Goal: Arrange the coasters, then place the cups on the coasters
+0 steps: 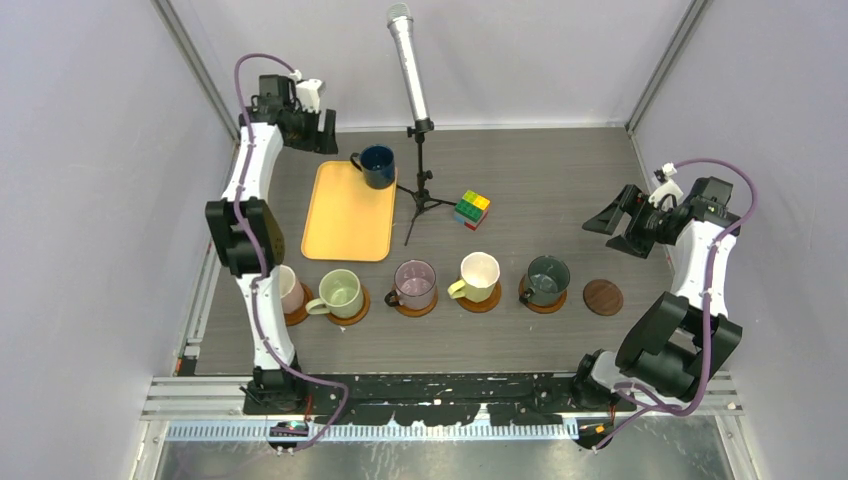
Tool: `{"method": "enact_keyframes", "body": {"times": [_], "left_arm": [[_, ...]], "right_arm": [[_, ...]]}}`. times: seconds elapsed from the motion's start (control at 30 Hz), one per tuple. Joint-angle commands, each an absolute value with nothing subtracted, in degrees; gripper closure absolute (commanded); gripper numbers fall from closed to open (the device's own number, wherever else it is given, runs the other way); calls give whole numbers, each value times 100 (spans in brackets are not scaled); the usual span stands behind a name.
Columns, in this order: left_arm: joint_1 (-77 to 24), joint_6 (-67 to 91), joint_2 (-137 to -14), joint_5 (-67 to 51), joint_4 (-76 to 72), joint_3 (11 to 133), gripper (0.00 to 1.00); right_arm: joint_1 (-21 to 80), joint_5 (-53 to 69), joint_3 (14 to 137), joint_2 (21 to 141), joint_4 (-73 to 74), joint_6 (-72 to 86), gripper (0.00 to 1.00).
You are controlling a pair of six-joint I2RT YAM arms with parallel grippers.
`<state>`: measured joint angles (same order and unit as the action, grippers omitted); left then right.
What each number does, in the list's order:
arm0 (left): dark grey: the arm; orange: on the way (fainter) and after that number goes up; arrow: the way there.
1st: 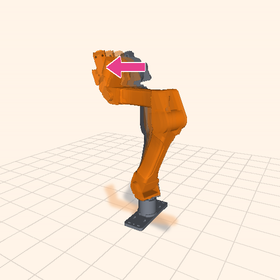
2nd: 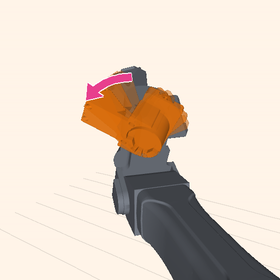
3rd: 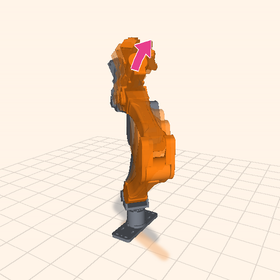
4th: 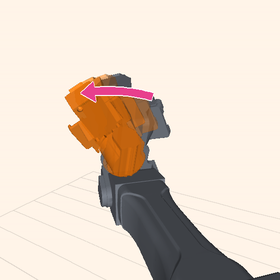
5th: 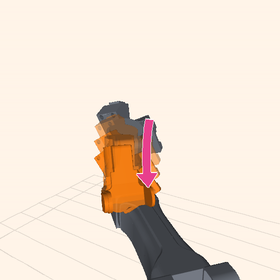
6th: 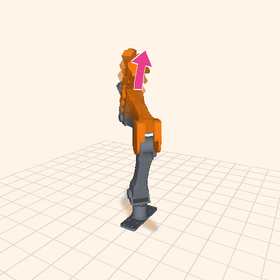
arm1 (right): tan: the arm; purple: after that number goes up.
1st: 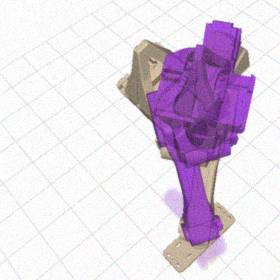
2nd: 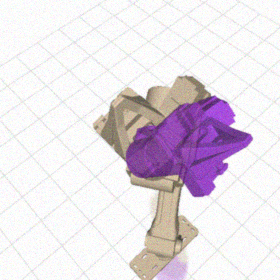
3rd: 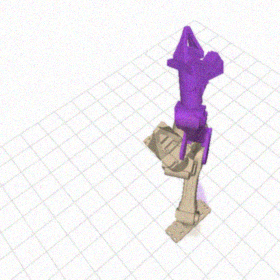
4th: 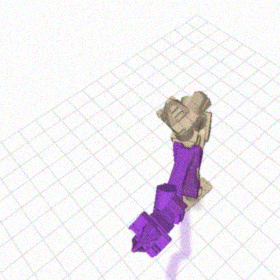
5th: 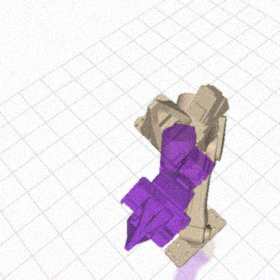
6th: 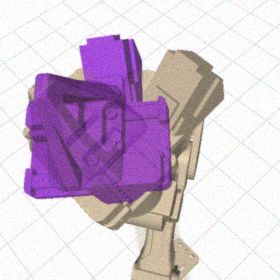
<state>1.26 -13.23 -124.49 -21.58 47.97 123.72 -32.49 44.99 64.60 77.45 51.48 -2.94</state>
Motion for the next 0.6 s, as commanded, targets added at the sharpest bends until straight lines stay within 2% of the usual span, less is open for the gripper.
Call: {"method": "enact_keyframes", "body": {"times": [0.0,0.23,0.57], "left_arm": [[119,449,-13047,-1518,3791,13237,23],[-205,762,-13645,-923,3130,13500,23],[-490,480,-14100,-548,3215,13700,27]], "right_arm": [[-3261,4541,6521,7765,5121,-371,13],[-3261,4522,6472,7794,5098,-369,13],[-3261,4477,6469,7785,5090,-352,13]]}}
